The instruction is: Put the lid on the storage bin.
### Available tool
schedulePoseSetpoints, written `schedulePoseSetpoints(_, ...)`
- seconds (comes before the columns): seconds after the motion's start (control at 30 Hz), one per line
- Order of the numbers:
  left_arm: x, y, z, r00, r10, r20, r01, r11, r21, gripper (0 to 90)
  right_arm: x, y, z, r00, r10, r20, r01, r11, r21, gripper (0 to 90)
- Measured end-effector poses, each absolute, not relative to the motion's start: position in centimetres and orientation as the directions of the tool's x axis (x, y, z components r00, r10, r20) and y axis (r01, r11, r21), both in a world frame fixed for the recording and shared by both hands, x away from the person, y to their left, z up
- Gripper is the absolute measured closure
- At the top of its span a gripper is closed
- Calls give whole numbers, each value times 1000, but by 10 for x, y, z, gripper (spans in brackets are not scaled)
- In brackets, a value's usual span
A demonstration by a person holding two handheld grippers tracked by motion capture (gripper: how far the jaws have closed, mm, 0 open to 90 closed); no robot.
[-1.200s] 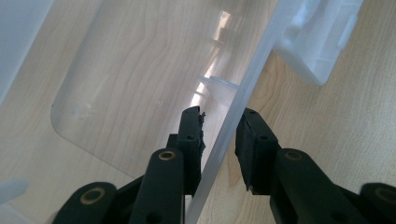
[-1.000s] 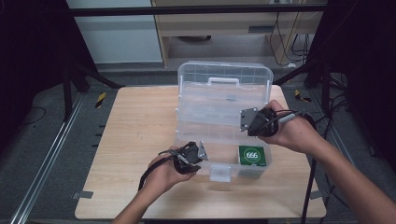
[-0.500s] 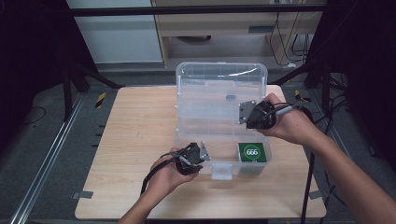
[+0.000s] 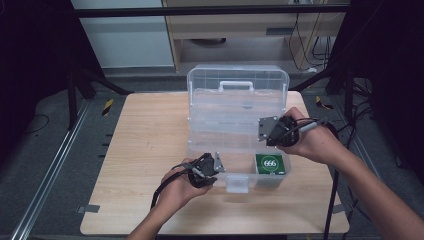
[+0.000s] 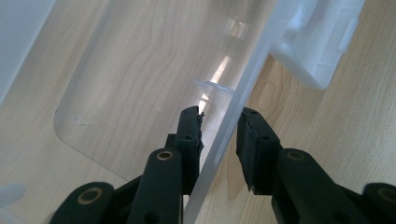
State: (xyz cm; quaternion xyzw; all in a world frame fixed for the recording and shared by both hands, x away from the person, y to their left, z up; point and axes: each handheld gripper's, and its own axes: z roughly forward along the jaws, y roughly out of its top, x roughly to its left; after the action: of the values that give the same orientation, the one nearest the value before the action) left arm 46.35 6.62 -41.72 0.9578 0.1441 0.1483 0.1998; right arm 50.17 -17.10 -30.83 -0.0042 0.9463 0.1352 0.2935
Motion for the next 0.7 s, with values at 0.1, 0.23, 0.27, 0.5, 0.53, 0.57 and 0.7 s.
schedulePoseSetpoints(0.1, 463, 66, -417, 915, 337, 224, 218, -877, 428, 706, 499, -172, -309, -829, 73, -554, -85, 963, 254, 828)
schedulePoseSetpoints(0.23, 463, 67, -417, 915, 333, 227, 214, -878, 428, 706, 497, -172, -310, -833, 67, -549, -90, 963, 255, 828)
schedulePoseSetpoints(0.27, 463, 67, -417, 914, 335, 227, 215, -877, 429, 706, 496, -172, -311, -834, 68, -547, -89, 963, 256, 828)
schedulePoseSetpoints(0.5, 463, 67, -418, 914, 333, 230, 211, -877, 433, 706, 491, -174, -313, -840, 66, -538, -90, 962, 259, 828)
schedulePoseSetpoints(0.53, 463, 67, -418, 914, 334, 230, 210, -876, 434, 706, 491, -175, -313, -841, 65, -537, -90, 962, 258, 828)
schedulePoseSetpoints(0.57, 463, 67, -418, 915, 332, 230, 209, -876, 434, 706, 490, -175, -313, -842, 65, -536, -91, 961, 260, 827)
schedulePoseSetpoints(0.7, 463, 67, -418, 914, 335, 229, 210, -874, 439, 706, 489, -176, -315, -845, 64, -530, -92, 961, 263, 827)
